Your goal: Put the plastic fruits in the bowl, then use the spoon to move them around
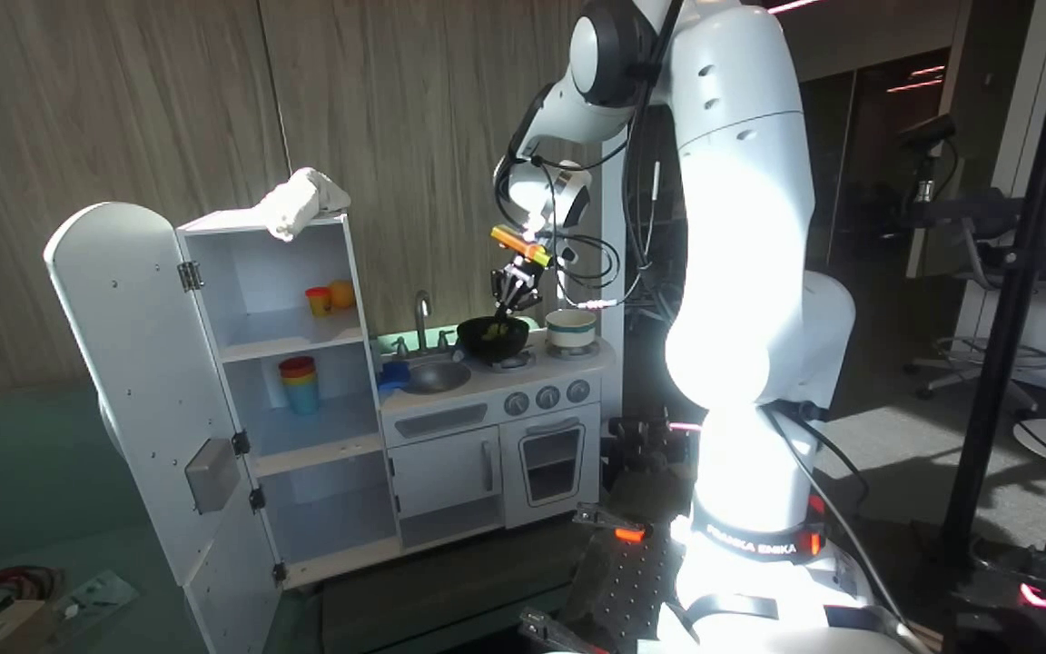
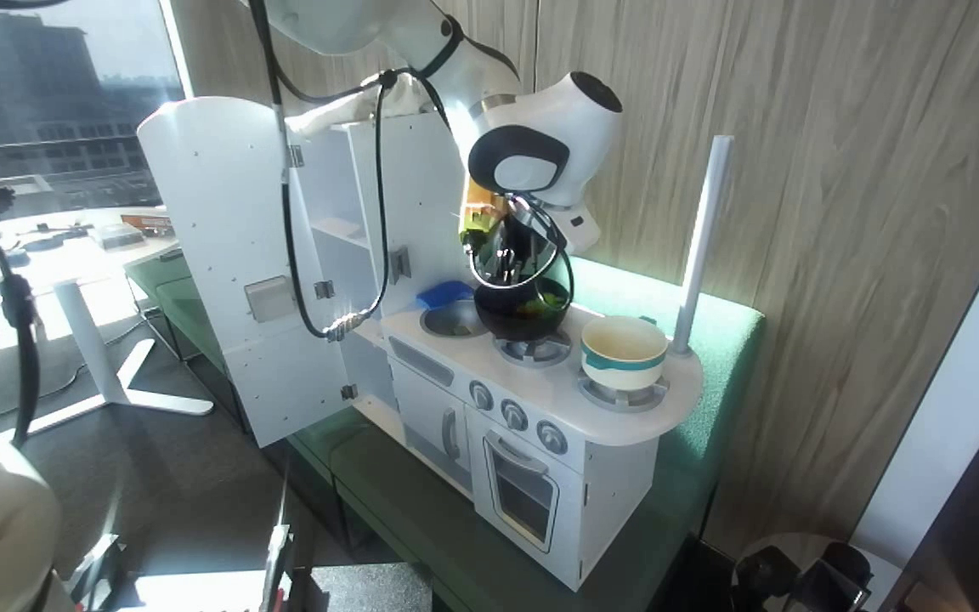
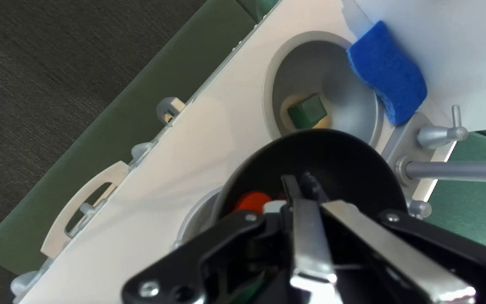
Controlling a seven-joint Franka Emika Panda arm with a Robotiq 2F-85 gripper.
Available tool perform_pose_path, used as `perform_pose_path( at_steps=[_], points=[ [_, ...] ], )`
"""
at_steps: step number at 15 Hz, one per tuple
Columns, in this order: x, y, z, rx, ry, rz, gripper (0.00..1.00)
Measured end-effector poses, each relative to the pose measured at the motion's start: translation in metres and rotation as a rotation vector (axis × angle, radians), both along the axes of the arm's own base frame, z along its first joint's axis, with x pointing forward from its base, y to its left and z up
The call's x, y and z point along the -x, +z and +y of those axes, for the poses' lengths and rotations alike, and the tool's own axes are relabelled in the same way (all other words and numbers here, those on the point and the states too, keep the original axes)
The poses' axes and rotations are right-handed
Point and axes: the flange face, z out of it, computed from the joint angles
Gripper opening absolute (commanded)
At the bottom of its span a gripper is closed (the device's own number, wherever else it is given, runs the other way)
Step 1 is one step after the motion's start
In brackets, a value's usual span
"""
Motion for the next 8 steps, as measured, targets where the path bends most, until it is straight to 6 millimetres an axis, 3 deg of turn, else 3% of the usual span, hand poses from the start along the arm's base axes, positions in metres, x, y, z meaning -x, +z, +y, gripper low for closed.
perform_pose_path(
  at_steps=[4, 8],
  points=[
    [0.014, -0.017, -0.009, -0.060, 0.003, 0.035, 0.02],
    [0.002, -0.019, 0.016, -0.120, 0.133, 0.015, 0.02]
  ],
)
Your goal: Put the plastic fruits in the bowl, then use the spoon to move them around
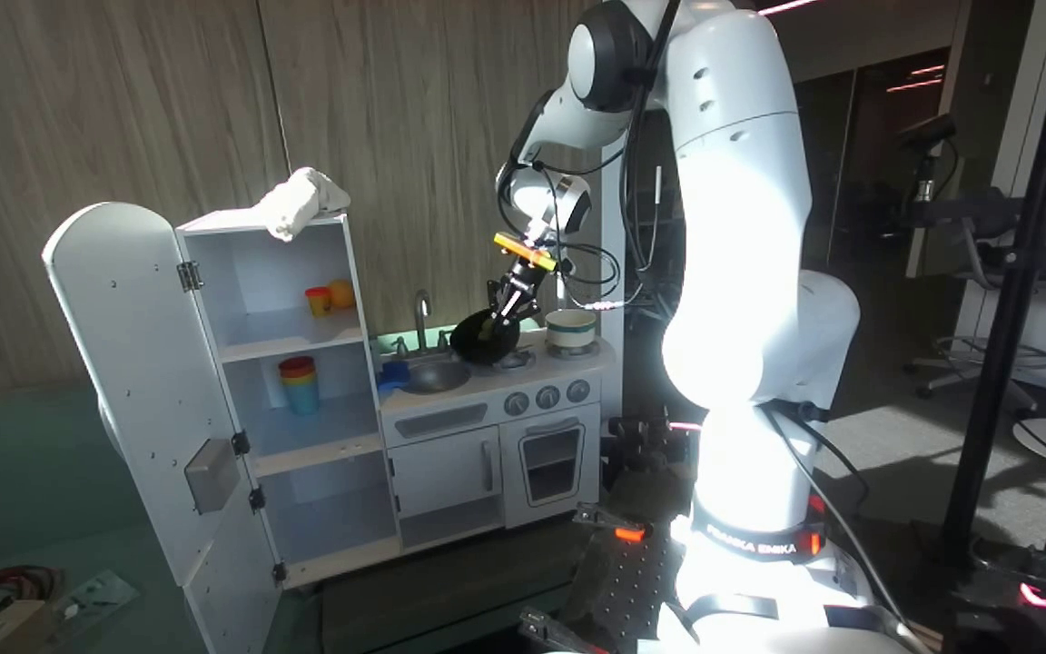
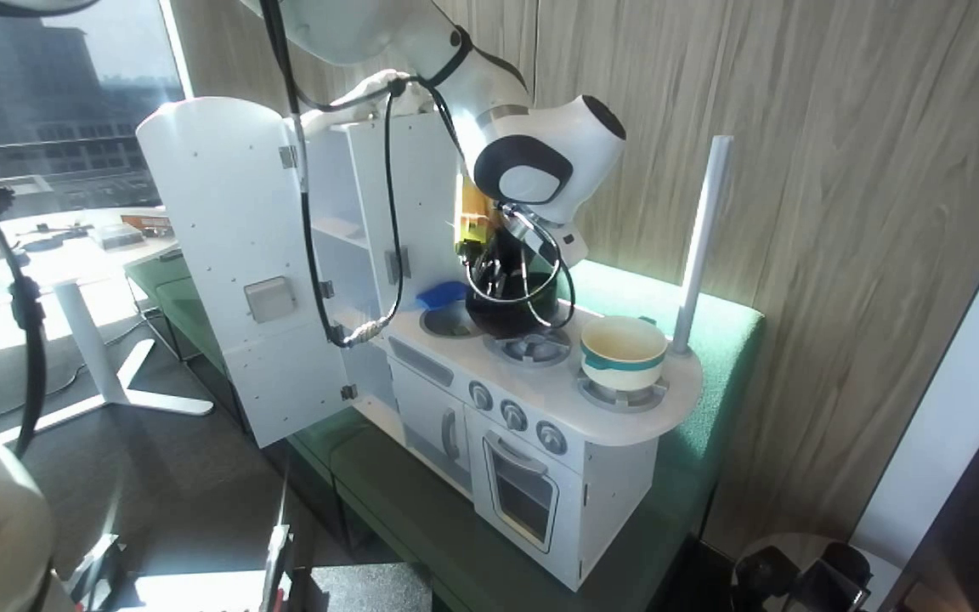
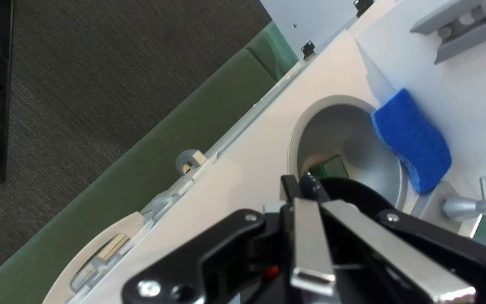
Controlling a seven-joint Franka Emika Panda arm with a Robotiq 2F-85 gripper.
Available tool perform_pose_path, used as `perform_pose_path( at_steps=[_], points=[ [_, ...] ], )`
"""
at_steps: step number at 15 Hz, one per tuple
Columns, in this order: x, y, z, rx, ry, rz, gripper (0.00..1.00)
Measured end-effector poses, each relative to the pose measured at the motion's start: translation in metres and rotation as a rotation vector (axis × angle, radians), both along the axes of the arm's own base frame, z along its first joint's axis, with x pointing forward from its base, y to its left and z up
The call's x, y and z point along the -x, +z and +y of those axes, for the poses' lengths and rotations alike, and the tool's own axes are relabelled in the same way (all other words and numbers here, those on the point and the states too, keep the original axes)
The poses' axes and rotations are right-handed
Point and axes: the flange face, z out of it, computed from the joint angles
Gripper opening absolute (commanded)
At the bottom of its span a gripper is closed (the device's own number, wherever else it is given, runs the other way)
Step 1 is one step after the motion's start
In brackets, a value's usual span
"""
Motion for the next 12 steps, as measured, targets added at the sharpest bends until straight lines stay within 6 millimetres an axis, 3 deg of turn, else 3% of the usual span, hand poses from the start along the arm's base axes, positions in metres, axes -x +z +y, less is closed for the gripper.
perform_pose_path(
  at_steps=[3, 5, 8, 12],
  points=[
    [-0.021, -0.002, 0.027, -0.005, 0.079, 0.001, 0.02],
    [-0.030, -0.001, 0.034, 0.013, 0.086, 0.010, 0.02],
    [-0.033, 0.003, 0.028, 0.028, 0.056, 0.013, 0.02],
    [-0.020, 0.005, 0.011, 0.034, 0.015, 0.016, 0.02]
  ],
)
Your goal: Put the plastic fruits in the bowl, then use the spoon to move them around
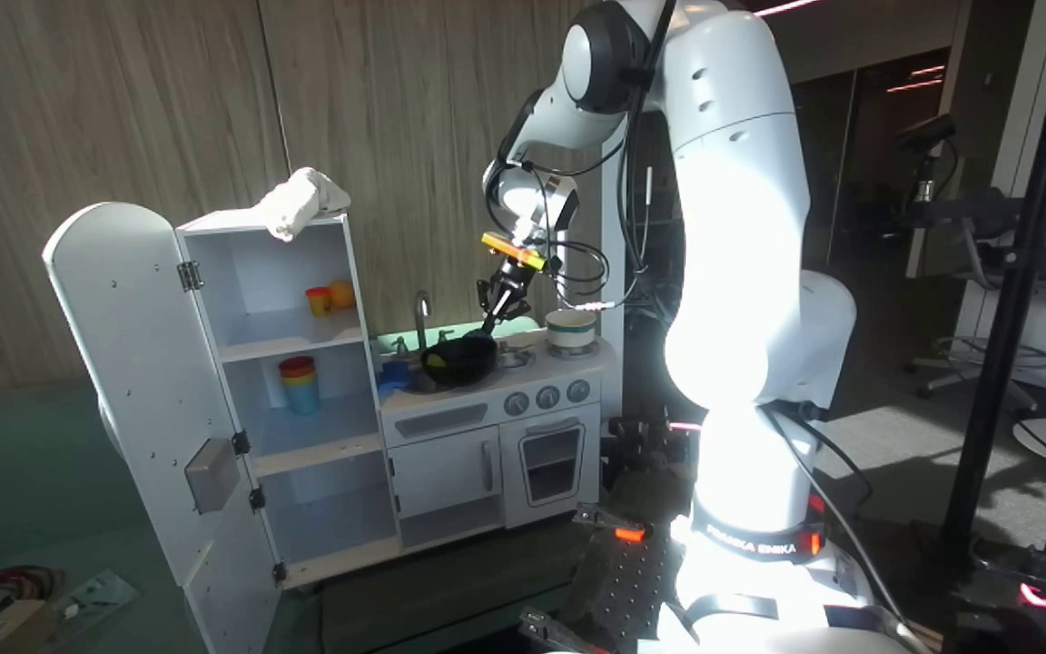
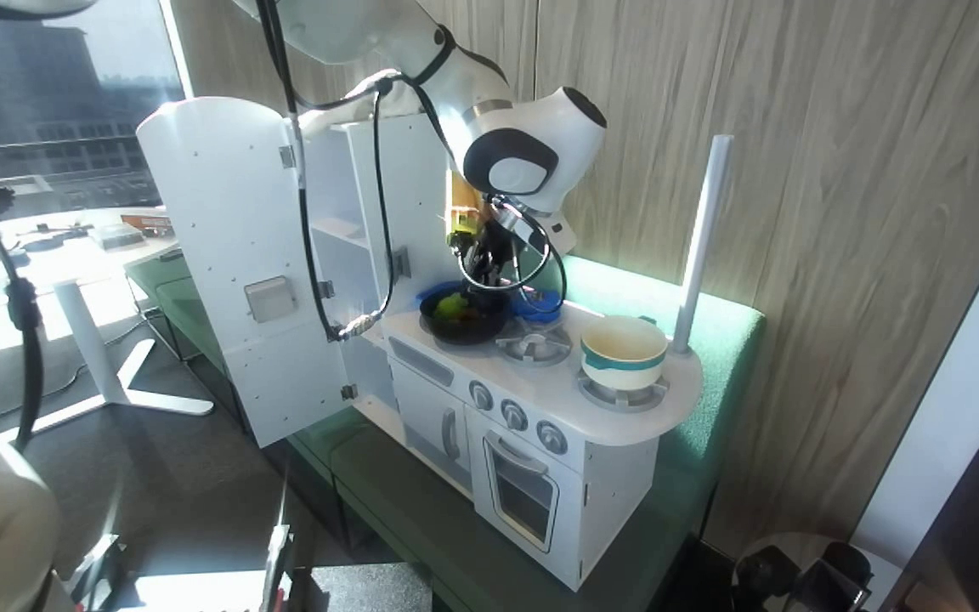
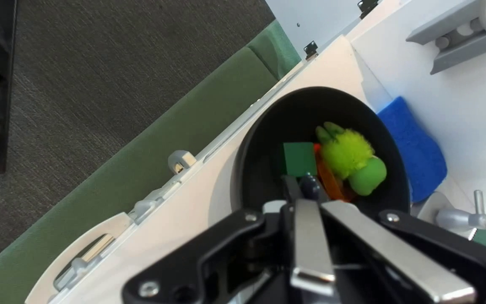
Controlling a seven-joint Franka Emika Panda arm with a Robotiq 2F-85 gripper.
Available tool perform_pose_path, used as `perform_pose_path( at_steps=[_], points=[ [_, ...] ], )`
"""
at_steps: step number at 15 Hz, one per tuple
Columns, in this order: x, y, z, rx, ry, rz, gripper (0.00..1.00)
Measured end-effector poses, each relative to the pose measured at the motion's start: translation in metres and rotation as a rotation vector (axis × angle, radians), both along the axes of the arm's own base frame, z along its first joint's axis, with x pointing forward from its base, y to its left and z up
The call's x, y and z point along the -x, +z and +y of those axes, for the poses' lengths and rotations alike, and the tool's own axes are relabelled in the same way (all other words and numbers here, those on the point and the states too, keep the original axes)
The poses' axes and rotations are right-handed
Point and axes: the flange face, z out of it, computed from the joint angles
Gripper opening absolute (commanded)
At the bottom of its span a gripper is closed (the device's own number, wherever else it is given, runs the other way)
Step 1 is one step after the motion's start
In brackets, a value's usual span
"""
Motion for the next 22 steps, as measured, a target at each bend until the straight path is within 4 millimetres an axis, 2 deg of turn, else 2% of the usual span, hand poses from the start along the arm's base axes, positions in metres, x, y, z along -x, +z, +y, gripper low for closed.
perform_pose_path(
  at_steps=[5, 12, 18, 22],
  points=[
    [0.016, 0.000, -0.018, 0.001, -0.046, 0.006, 0.02],
    [0.017, -0.001, -0.019, 0.002, -0.051, 0.020, 0.02],
    [0.034, 0.003, -0.035, 0.023, -0.090, 0.051, 0.02],
    [0.037, 0.006, -0.038, 0.043, -0.097, 0.067, 0.02]
  ],
)
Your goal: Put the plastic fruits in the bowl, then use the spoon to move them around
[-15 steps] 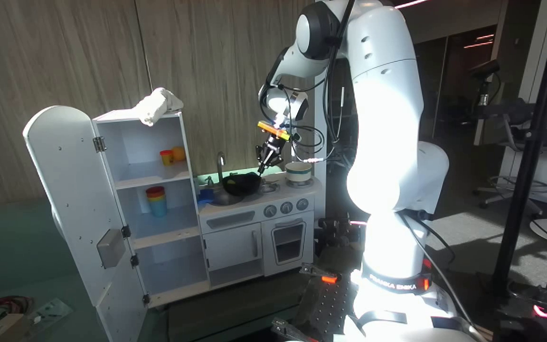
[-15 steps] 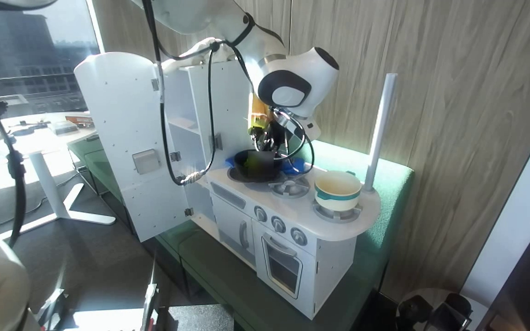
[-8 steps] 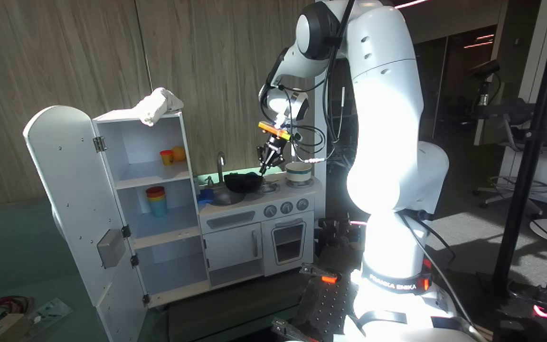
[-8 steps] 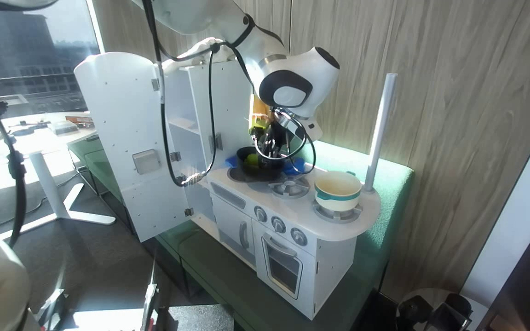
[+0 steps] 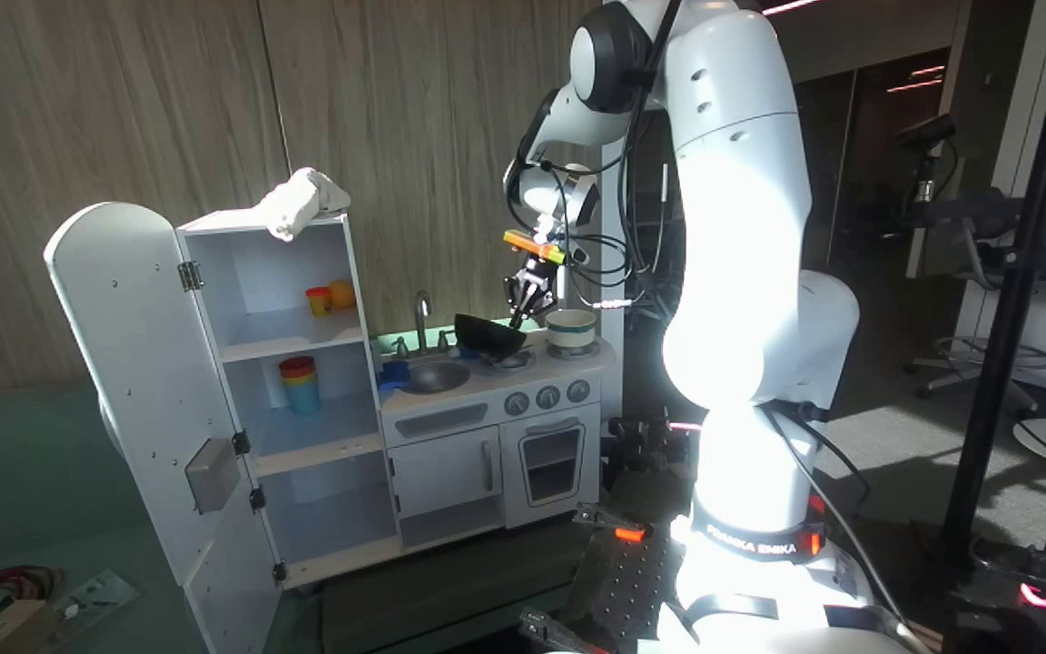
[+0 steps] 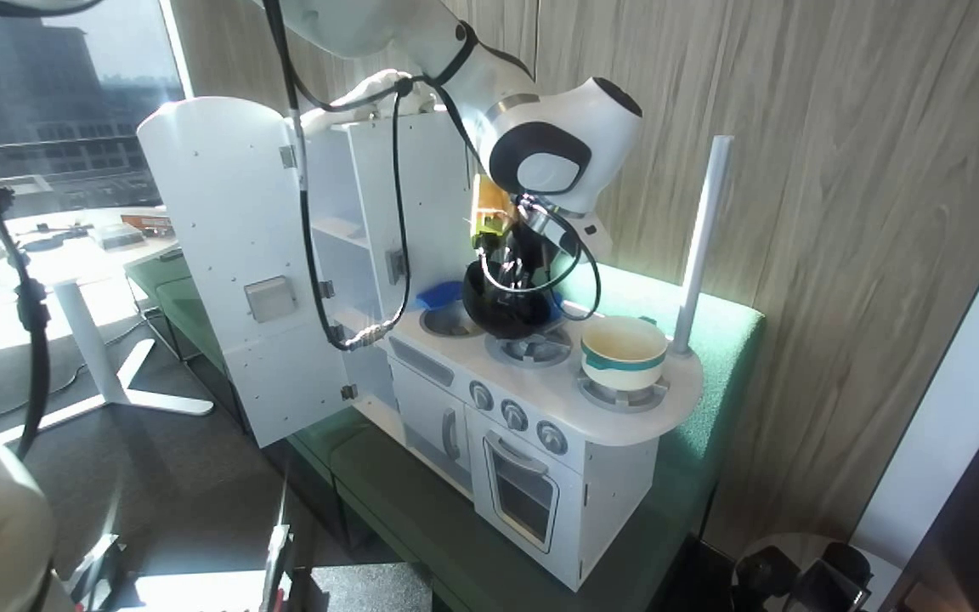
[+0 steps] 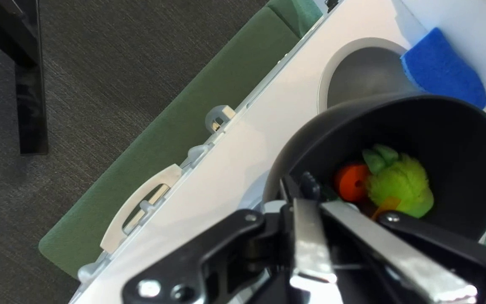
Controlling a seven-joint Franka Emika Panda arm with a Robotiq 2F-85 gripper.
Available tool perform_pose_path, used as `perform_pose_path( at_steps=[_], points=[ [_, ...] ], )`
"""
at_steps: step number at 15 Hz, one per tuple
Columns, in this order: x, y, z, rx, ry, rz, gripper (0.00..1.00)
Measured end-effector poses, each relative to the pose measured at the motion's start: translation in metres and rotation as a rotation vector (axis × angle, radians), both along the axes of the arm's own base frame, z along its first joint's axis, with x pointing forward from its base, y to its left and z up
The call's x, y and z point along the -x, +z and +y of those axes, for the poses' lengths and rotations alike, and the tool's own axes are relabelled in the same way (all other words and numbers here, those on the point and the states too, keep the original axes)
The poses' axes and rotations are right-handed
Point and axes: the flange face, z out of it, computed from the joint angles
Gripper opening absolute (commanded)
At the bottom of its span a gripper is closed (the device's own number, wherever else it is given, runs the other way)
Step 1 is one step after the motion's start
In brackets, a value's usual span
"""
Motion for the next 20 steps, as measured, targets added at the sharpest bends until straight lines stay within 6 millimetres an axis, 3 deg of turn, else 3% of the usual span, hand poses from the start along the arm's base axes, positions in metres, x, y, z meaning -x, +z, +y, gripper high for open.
perform_pose_path(
  at_steps=[12, 20],
  points=[
    [-0.011, 0.010, 0.000, 0.118, -0.006, 0.035, 0.02],
    [-0.004, 0.036, 0.001, 0.201, 0.001, 0.034, 0.02]
  ],
)
